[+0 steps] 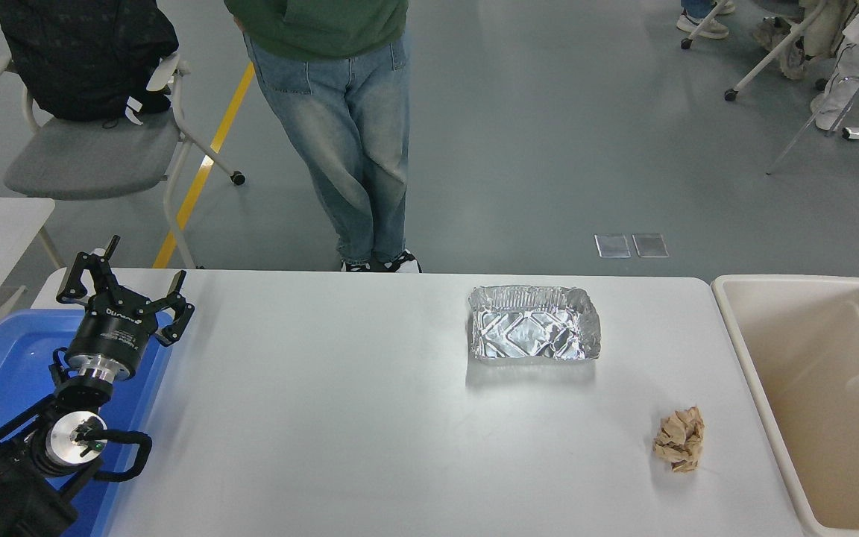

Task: Clean the table surface

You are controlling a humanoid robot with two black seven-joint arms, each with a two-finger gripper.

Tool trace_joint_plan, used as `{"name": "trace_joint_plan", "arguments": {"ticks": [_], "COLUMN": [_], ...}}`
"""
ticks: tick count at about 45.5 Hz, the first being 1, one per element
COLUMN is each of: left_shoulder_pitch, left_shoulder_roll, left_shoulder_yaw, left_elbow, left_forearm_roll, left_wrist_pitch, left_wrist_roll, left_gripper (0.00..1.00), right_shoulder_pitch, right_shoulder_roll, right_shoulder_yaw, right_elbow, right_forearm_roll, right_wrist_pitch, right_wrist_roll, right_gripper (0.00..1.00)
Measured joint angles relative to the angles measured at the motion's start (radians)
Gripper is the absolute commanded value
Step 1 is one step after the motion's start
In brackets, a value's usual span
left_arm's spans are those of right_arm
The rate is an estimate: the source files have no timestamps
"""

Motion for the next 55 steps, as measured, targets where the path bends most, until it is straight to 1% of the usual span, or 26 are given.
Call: {"name": "trace_joint_plan", "arguments": {"ticks": [3,4,5,8,22,33,37,45,49,52,55], "left_shoulder_pitch": [0.0,0.0,0.0,0.0,0.0,0.0,0.0,0.0,-0.001,-0.001,-0.002], "left_shoulder_roll": [0.0,0.0,0.0,0.0,0.0,0.0,0.0,0.0,0.0,0.0,0.0], "left_shoulder_yaw": [0.0,0.0,0.0,0.0,0.0,0.0,0.0,0.0,0.001,0.001,0.001], "left_elbow": [0.0,0.0,0.0,0.0,0.0,0.0,0.0,0.0,0.0,0.0,0.0], "left_forearm_roll": [0.0,0.0,0.0,0.0,0.0,0.0,0.0,0.0,0.0,0.0,0.0], "left_wrist_pitch": [0.0,0.0,0.0,0.0,0.0,0.0,0.0,0.0,0.0,0.0,0.001], "left_wrist_roll": [0.0,0.0,0.0,0.0,0.0,0.001,0.001,0.001,0.0,0.0,0.0], "left_gripper": [0.99,0.99,0.99,0.99,0.99,0.99,0.99,0.99,0.99,0.99,0.99], "right_shoulder_pitch": [-0.001,-0.001,-0.001,-0.001,0.004,0.007,0.01,0.02,0.033,0.047,0.061], "right_shoulder_roll": [0.002,0.003,0.003,0.004,0.005,-0.001,-0.002,-0.002,-0.003,-0.009,-0.024], "right_shoulder_yaw": [0.0,0.0,0.0,0.001,0.005,0.006,0.01,0.051,0.085,0.108,0.131], "right_elbow": [0.0,0.0,-0.001,-0.002,-0.004,-0.006,-0.006,-0.006,-0.004,-0.004,-0.003], "right_forearm_roll": [0.002,0.002,0.004,0.006,0.045,0.163,0.182,0.26,0.335,0.4,0.475], "right_wrist_pitch": [-0.003,-0.005,-0.006,-0.009,-0.04,-0.052,-0.053,-0.047,-0.031,0.008,0.072], "right_wrist_roll": [-0.002,-0.003,-0.004,-0.005,-0.009,-0.01,-0.01,-0.012,-0.012,-0.012,-0.012], "right_gripper": [0.0,0.07,0.28,0.99,0.99,0.99,0.99,0.99,0.99,0.99,0.99]}}
